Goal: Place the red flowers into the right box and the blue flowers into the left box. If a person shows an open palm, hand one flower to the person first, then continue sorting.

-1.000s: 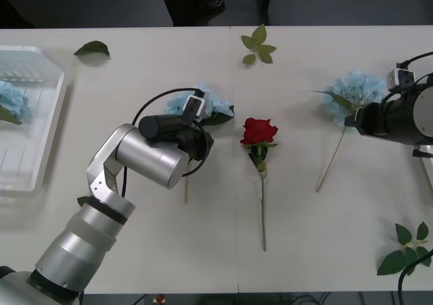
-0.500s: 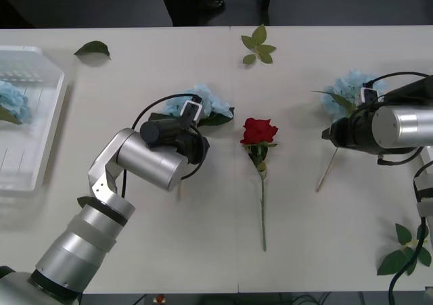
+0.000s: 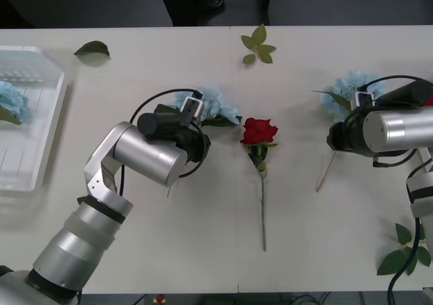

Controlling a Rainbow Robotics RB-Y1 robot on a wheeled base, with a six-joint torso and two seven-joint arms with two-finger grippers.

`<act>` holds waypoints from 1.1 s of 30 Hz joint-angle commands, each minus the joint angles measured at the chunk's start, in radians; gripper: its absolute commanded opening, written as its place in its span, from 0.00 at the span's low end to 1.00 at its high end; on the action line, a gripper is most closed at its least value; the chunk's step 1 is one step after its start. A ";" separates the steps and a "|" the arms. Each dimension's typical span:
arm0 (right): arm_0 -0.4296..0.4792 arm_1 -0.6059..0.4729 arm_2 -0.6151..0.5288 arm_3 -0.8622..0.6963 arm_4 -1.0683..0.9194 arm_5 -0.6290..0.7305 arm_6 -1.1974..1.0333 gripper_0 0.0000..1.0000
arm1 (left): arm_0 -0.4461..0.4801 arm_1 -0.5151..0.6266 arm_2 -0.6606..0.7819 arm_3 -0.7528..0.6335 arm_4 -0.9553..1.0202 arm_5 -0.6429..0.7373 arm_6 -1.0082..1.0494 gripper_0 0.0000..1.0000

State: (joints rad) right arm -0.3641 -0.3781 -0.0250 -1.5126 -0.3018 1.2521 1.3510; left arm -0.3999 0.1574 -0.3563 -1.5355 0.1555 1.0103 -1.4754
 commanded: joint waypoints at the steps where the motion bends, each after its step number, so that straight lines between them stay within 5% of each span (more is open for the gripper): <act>1: -0.027 -0.001 -0.007 -0.005 0.004 -0.002 -0.027 0.06 | -0.025 0.065 0.082 -0.192 0.073 0.128 0.041 0.00; 9: -0.029 0.001 -0.003 -0.001 0.001 -0.002 -0.029 0.00 | -0.027 0.165 0.274 -0.341 0.121 0.238 0.049 0.00; 20: -0.027 -0.001 -0.092 -0.164 -0.059 0.084 0.102 0.00 | -0.025 0.307 0.597 -0.339 0.131 0.238 -0.028 0.00; 27: -0.027 -0.001 -0.184 -0.322 -0.313 0.191 0.312 0.00 | -0.022 0.410 0.790 -0.290 0.141 0.237 -0.207 0.00; 33: -0.027 -0.001 -0.262 -0.331 -0.694 0.194 0.464 0.00 | 0.039 0.485 0.876 -0.206 0.159 0.096 -0.322 0.00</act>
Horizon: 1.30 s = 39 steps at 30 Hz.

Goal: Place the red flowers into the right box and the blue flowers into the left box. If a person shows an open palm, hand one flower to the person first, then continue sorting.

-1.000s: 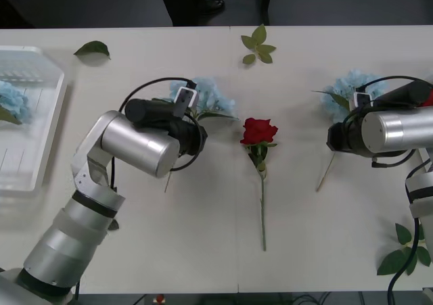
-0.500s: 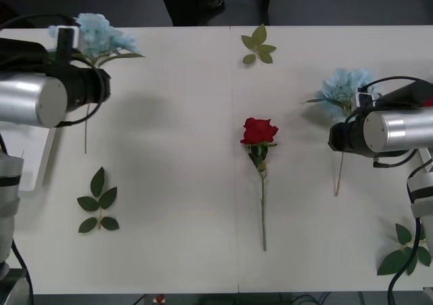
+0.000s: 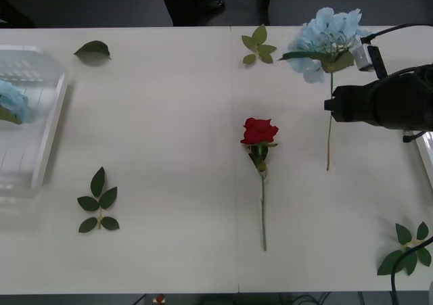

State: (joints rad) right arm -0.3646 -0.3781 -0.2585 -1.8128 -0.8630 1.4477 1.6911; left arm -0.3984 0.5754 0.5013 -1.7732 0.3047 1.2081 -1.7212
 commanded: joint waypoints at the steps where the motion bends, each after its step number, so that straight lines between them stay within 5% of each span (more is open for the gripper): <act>1: -0.027 -0.001 -0.031 -0.031 -0.189 0.000 0.151 0.00 | 0.058 0.080 0.025 0.054 0.016 -0.140 -0.086 0.00; 13: -0.027 -0.001 -0.007 -0.031 -0.642 0.000 0.255 0.00 | 0.263 0.110 0.033 0.193 0.045 -0.486 -0.103 0.00; 31: -0.042 -0.001 0.097 -0.031 -0.953 -0.049 0.277 0.00 | 0.326 0.089 -0.038 0.213 0.063 -0.498 -0.098 0.02; 33: -0.042 -0.001 0.100 -0.031 -0.956 -0.049 0.282 0.00 | 0.331 0.089 -0.040 0.213 0.063 -0.499 -0.100 0.15; 36: -0.040 -0.001 0.102 -0.030 -0.956 -0.043 0.285 0.00 | 0.348 0.089 -0.044 0.213 0.068 -0.522 -0.103 0.51; 39: -0.042 -0.001 0.102 -0.031 -0.955 -0.043 0.285 0.00 | 0.368 0.090 -0.050 0.205 0.076 -0.544 -0.106 0.62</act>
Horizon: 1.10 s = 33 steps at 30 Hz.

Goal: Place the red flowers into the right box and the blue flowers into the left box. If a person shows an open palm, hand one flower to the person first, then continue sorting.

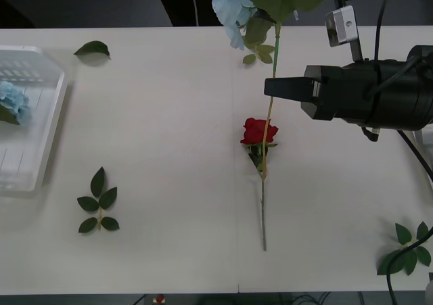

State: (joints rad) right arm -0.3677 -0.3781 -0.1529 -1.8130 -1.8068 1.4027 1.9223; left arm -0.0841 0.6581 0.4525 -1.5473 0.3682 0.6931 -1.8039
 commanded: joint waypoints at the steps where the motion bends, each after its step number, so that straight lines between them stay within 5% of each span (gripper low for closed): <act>1: -0.039 -0.001 -0.004 -0.031 -0.011 0.001 0.053 0.00 | 0.058 0.006 -0.002 -0.027 0.015 -0.029 -0.026 0.65; 6: -0.039 0.004 -0.005 -0.031 -0.011 -0.007 0.058 0.00 | 0.112 0.008 -0.009 -0.116 0.086 0.011 -0.040 0.72; 12: -0.039 0.002 -0.004 -0.042 0.020 -0.077 0.123 0.00 | 0.122 0.006 0.037 -0.327 0.198 0.350 -0.052 0.73; 16: -0.040 0.002 0.000 -0.054 0.083 -0.166 0.230 0.00 | 0.122 0.006 0.054 -0.393 0.255 0.453 -0.046 0.74; 33: -0.085 0.002 0.075 -0.055 0.222 -0.597 0.673 0.00 | 0.121 0.006 0.066 -0.410 0.270 0.471 -0.055 0.74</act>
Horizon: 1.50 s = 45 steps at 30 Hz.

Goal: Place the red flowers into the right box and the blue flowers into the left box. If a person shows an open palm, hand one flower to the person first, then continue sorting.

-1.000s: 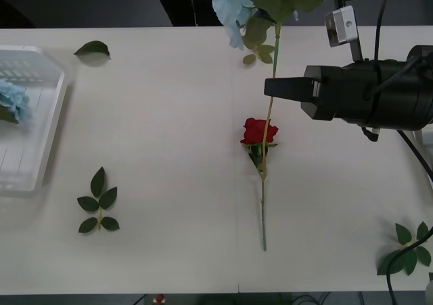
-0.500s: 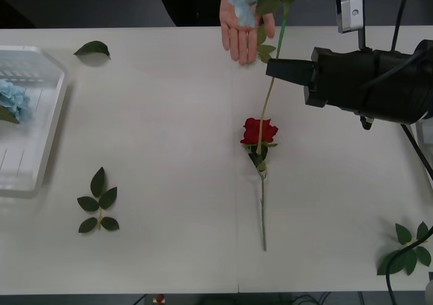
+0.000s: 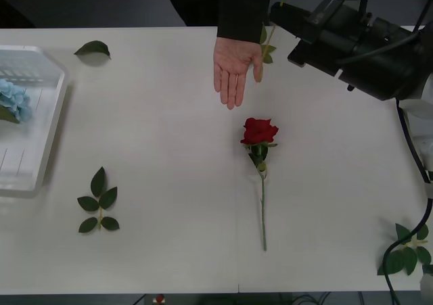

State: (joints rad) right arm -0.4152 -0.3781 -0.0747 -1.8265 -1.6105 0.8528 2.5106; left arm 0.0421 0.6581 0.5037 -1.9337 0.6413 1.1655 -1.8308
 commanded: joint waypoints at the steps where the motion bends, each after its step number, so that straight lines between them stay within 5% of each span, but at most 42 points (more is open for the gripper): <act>1: -0.040 0.002 0.000 -0.042 0.037 -0.063 0.106 0.00 | -0.005 0.006 0.016 -0.022 -0.003 -0.003 -0.030 0.74; 31: -0.042 0.002 0.004 -0.042 0.014 -0.106 0.182 0.01 | -0.004 0.003 0.021 -0.022 -0.025 -0.006 -0.039 0.74; 32: -0.042 0.002 0.004 -0.042 0.007 -0.106 0.182 0.09 | -0.004 0.003 0.021 -0.022 -0.026 -0.006 -0.039 0.74; 33: -0.040 0.002 0.004 -0.042 0.001 -0.106 0.182 0.28 | -0.004 0.003 0.019 -0.022 -0.025 -0.007 -0.039 0.74; 34: -0.039 0.002 0.003 -0.042 -0.009 -0.106 0.183 0.65 | -0.004 0.003 0.019 -0.022 -0.026 -0.010 -0.039 0.74; 36: -0.036 0.002 0.004 -0.042 -0.020 -0.106 0.185 0.96 | -0.004 0.003 0.018 -0.022 -0.028 -0.010 -0.039 0.74; 45: -0.016 0.002 -0.013 -0.042 -0.080 -0.040 0.194 1.00 | -0.004 0.003 0.016 -0.022 -0.032 -0.010 -0.039 0.74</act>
State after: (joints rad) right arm -0.4366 -0.3781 -0.0667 -1.8265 -1.6708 0.7952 2.6663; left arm 0.0421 0.6581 0.5037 -1.9337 0.6132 1.1643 -1.8497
